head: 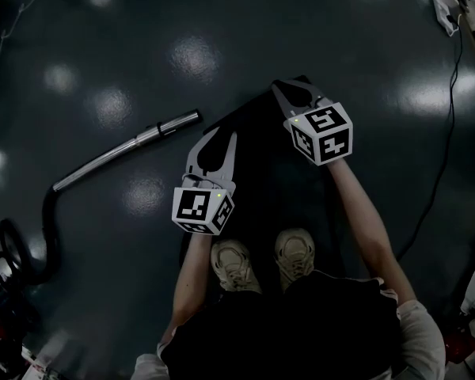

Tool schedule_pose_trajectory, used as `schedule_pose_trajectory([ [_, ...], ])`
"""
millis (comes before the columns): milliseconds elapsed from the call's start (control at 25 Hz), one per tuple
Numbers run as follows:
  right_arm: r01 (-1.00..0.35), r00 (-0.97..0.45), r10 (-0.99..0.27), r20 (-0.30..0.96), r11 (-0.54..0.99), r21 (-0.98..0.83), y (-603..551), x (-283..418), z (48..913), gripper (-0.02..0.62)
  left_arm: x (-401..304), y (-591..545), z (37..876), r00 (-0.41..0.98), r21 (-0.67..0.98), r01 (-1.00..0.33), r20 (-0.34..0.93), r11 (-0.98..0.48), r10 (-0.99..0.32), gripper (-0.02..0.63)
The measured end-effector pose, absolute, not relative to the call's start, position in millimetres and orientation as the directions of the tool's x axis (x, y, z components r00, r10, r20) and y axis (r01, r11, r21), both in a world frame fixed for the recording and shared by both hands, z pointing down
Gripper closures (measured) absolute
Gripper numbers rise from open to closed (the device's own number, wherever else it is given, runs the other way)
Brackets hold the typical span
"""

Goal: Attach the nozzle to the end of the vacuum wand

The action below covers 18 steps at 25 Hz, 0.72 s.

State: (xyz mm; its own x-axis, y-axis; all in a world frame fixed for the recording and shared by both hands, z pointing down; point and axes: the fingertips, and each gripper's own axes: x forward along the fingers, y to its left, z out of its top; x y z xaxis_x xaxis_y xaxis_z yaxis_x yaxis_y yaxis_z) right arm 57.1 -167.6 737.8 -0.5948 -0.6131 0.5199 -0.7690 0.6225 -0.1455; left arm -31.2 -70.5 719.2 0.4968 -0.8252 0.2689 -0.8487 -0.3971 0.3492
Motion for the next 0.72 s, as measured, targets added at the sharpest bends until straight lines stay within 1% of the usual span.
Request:
schedule_pose_trajectory([
  [120,-0.785,-0.606,-0.677,0.418,0.594,-0.176,-176.6,64.6,720.3,0.592,-25.8,-69.3,725.8,0.507,0.342,-0.848,0.305,-0.404,-0.806,0.526],
  [200,-0.821,-0.571,-0.749,0.337,0.529,-0.216,-171.5,85.7,702.6,0.592,-24.0,-71.6,727.7,0.507,0.368,-0.844,0.309,-0.390,-0.805,0.528],
  [280,-0.840,-0.542,-0.787,0.293,0.500,-0.212,-155.6,103.9,691.8,0.590,-26.4,-77.0,727.8,0.500,0.388,-0.842,0.306,-0.374,-0.810,0.525],
  [320,-0.840,-0.543,-0.787,0.293,0.510,-0.186,-144.9,108.5,690.5,0.578,-28.4,-80.0,727.4,0.498,0.400,-0.840,0.302,-0.366,-0.813,0.525],
  [440,-0.798,-0.584,-0.737,0.341,0.598,-0.075,-107.0,108.7,695.4,0.476,-32.7,-85.8,725.1,0.495,0.439,-0.829,0.284,-0.348,-0.821,0.525],
  [520,-0.749,-0.606,-0.691,0.395,0.662,0.009,-81.6,104.0,704.8,0.424,-34.2,-87.0,724.3,0.494,0.454,-0.824,0.279,-0.340,-0.824,0.525],
  [640,-0.685,-0.626,-0.629,0.461,0.726,0.061,-52.9,91.4,722.4,0.379,-34.3,-86.6,724.7,0.494,0.467,-0.819,0.277,-0.334,-0.824,0.526],
  [720,-0.661,-0.644,-0.615,0.454,0.747,0.074,-46.8,75.8,727.2,0.362,-33.9,-86.2,725.2,0.495,0.466,-0.819,0.279,-0.335,-0.823,0.526],
])
